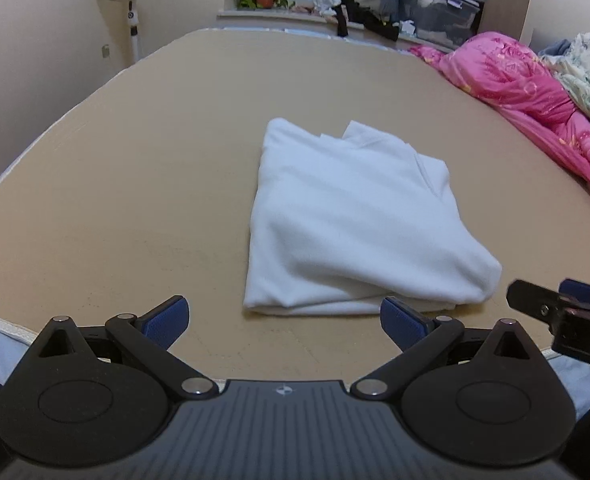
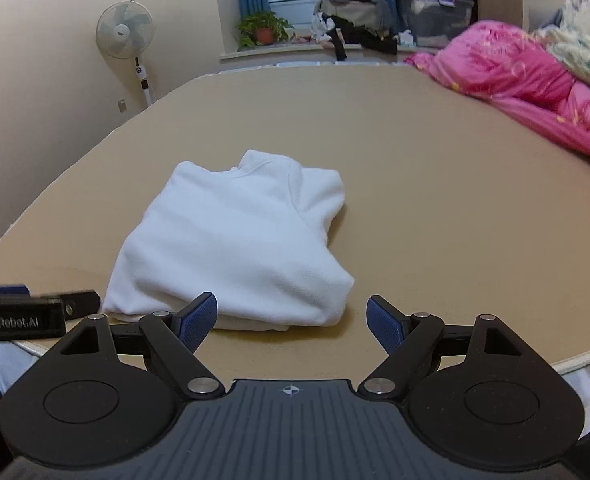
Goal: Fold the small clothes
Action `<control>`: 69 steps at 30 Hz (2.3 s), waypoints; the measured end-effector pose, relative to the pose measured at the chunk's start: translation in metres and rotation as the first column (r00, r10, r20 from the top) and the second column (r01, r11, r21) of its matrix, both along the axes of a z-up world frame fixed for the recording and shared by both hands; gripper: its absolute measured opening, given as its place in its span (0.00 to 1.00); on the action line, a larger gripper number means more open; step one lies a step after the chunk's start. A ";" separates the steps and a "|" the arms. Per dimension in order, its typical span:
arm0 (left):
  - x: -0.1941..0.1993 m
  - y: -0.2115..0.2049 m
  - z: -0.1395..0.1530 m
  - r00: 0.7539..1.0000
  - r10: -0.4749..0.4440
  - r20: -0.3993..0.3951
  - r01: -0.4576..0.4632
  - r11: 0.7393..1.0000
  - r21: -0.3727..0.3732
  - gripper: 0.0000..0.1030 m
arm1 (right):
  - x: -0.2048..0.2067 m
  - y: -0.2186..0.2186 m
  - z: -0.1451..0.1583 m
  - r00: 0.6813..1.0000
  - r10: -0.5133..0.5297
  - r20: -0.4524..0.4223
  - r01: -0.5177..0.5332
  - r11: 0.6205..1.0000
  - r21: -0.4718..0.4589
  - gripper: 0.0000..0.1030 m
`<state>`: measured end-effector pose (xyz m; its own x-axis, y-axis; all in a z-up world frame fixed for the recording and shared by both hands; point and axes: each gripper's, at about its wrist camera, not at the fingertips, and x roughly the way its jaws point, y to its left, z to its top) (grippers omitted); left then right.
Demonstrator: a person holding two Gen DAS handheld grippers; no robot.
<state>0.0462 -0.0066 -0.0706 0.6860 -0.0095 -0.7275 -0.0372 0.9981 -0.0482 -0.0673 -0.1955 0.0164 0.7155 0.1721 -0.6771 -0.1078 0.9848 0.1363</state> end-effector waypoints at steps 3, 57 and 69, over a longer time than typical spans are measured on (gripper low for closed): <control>0.001 0.002 -0.002 1.000 -0.004 0.004 0.004 1.000 0.000 0.99 | 0.005 0.010 -0.002 1.000 -0.003 0.014 0.003 1.000 -0.017 0.81; 0.000 0.000 0.002 0.999 -0.034 0.042 0.032 0.999 0.037 0.99 | 0.001 0.021 0.001 0.999 0.041 0.021 -0.040 0.999 -0.029 0.81; 0.000 0.000 0.002 0.999 -0.034 0.043 0.032 0.999 0.037 0.99 | 0.001 0.021 0.002 0.999 0.041 0.020 -0.040 0.999 -0.028 0.81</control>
<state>0.0463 -0.0071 -0.0689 0.7168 -0.0068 -0.6973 -0.0027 0.9999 -0.0125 -0.0662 -0.1745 0.0182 0.7220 0.1822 -0.6674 -0.1499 0.9830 0.1062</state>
